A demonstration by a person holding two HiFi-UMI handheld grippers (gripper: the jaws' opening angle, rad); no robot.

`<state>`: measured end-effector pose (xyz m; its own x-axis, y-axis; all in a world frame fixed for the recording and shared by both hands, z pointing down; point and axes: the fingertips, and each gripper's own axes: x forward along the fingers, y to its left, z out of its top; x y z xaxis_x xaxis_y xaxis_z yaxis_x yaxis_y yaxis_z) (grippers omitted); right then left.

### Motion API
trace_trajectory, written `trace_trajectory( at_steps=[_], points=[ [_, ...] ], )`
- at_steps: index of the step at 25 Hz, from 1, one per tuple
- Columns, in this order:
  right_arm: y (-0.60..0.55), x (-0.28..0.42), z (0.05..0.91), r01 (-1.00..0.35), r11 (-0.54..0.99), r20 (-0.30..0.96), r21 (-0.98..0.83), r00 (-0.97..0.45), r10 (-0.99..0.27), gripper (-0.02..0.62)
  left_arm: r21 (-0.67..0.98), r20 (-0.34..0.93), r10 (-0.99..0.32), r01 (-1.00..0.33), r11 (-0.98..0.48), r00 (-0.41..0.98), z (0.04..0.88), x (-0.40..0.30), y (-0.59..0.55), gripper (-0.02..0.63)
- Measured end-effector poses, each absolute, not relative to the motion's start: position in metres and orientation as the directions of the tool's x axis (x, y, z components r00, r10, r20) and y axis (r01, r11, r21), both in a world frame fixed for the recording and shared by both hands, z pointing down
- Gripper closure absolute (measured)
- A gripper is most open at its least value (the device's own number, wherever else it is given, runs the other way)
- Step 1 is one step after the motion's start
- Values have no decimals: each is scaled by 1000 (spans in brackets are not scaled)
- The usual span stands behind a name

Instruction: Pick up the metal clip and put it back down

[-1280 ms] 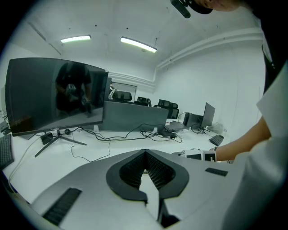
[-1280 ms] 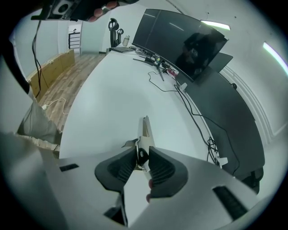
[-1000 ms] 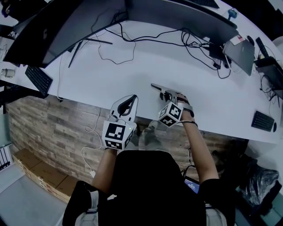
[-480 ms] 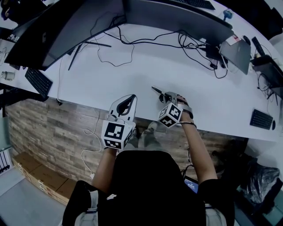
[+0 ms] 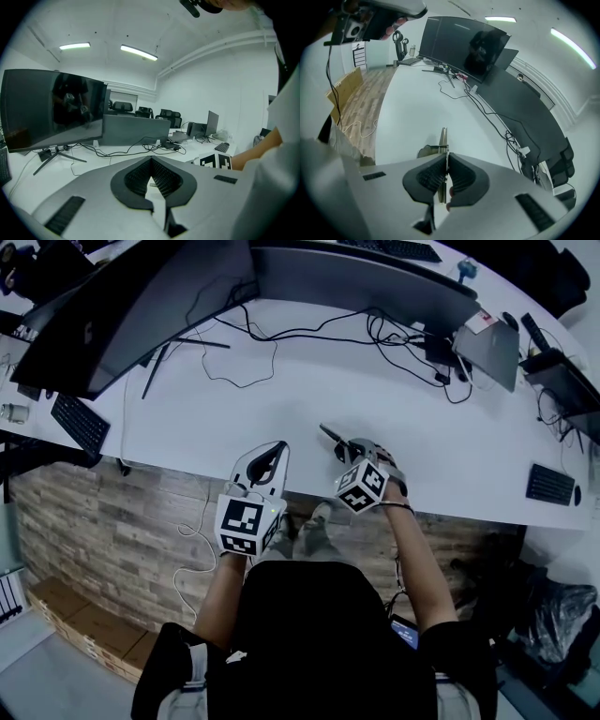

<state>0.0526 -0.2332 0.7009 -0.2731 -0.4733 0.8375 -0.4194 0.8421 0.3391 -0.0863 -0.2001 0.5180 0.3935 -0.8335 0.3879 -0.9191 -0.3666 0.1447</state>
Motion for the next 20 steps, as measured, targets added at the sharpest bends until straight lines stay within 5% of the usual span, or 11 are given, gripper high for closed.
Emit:
trace_trajectory(
  at_steps=[20],
  points=[
    [-225,81,541,-782,604,605,157,-407,-684,568,46,267,-836,-873,-485,479,445,-57,-197,594]
  ],
)
